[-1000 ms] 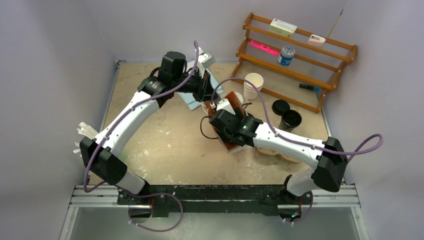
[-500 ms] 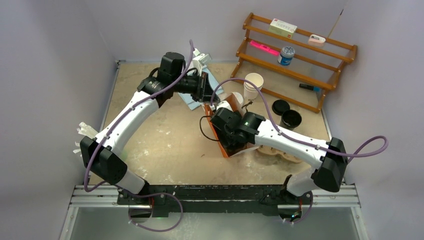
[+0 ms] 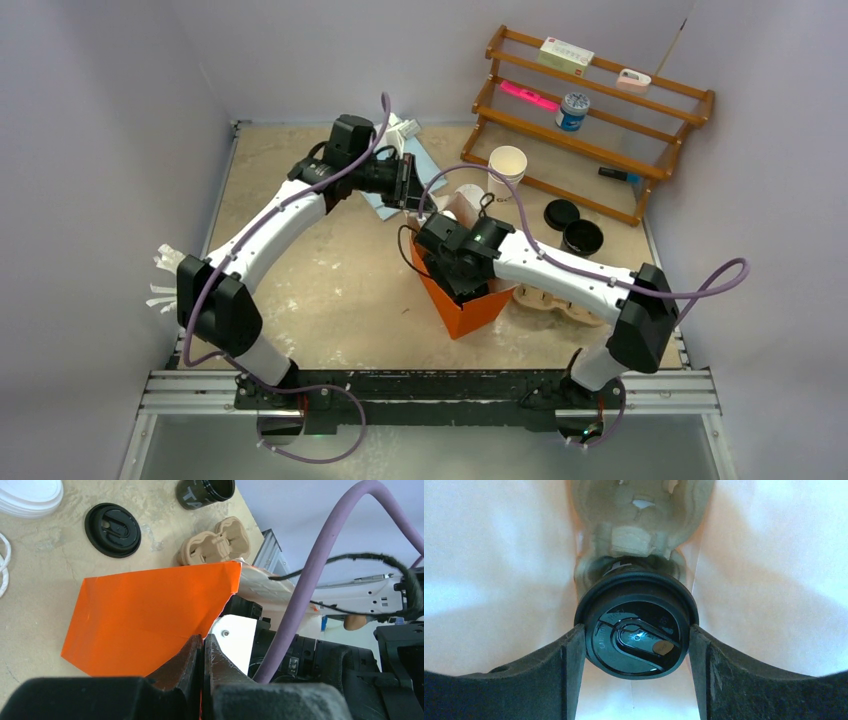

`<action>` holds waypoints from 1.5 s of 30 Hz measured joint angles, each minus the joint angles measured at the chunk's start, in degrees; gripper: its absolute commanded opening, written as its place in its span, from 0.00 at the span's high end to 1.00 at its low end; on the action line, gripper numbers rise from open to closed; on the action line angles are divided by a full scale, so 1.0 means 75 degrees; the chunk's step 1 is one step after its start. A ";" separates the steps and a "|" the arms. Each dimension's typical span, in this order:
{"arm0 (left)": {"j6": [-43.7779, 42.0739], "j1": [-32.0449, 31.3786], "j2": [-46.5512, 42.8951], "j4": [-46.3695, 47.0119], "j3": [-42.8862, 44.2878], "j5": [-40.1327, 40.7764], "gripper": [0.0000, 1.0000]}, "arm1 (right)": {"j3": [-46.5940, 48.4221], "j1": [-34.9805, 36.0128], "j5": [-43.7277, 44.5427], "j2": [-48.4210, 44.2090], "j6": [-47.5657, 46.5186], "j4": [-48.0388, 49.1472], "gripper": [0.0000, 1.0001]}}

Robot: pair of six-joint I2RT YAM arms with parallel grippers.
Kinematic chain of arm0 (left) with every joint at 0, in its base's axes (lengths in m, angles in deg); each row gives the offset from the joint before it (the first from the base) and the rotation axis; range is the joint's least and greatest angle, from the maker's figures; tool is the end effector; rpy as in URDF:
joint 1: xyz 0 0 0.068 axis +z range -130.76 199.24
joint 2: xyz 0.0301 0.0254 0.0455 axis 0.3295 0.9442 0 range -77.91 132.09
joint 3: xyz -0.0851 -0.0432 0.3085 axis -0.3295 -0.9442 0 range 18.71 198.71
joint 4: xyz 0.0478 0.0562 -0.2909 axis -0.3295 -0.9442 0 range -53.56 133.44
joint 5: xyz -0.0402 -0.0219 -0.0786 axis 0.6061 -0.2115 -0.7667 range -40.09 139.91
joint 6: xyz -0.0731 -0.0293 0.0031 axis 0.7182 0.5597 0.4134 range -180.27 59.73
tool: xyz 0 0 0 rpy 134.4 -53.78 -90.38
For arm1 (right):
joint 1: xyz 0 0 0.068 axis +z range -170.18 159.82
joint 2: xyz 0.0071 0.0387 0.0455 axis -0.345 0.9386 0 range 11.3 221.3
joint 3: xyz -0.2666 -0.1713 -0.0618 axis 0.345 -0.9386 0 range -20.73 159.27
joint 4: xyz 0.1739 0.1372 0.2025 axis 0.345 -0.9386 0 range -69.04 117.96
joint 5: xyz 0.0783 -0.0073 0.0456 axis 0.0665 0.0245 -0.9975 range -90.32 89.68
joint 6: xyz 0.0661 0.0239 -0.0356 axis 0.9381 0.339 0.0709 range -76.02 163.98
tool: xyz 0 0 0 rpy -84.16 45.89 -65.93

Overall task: Pack the takeout coffee
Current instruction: Place the coffee cup on the cup tray.

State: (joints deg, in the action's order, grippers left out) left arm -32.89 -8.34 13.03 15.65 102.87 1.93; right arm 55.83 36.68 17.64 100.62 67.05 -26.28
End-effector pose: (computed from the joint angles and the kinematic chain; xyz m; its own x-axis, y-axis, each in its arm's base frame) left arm 0.3440 -0.2364 0.3871 -0.8385 0.0906 -0.5374 0.5254 0.3961 -0.7530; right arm 0.2156 0.2920 0.2969 -0.7493 -0.4659 -0.4706 -0.4752 0.8732 -0.1079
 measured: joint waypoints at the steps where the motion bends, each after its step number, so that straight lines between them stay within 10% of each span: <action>1: -0.0020 0.0003 0.0050 -0.0017 0.0012 0.0032 1.00 | -0.0026 -0.0029 -0.0064 0.0029 -0.0003 0.0020 1.00; 31: -0.1011 -0.0178 0.0277 -0.0650 0.0638 0.0673 1.00 | -0.1862 -0.0373 -0.0318 -0.0460 -0.0201 0.2929 1.00; 40: -0.1265 -0.0131 0.0277 -0.0784 0.0650 0.0898 1.00 | -0.0449 -0.0332 -0.0341 0.0055 -0.0076 0.1064 0.84; 45: -0.1341 -0.0102 0.0277 -0.0842 0.0697 0.0935 1.00 | 0.0122 -0.0323 -0.0361 0.0224 -0.0079 0.0178 0.48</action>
State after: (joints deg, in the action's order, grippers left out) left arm -42.95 -9.10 15.10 9.34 108.09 8.94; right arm 56.75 34.25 14.93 102.30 66.46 -24.94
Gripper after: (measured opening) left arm 0.022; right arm 0.706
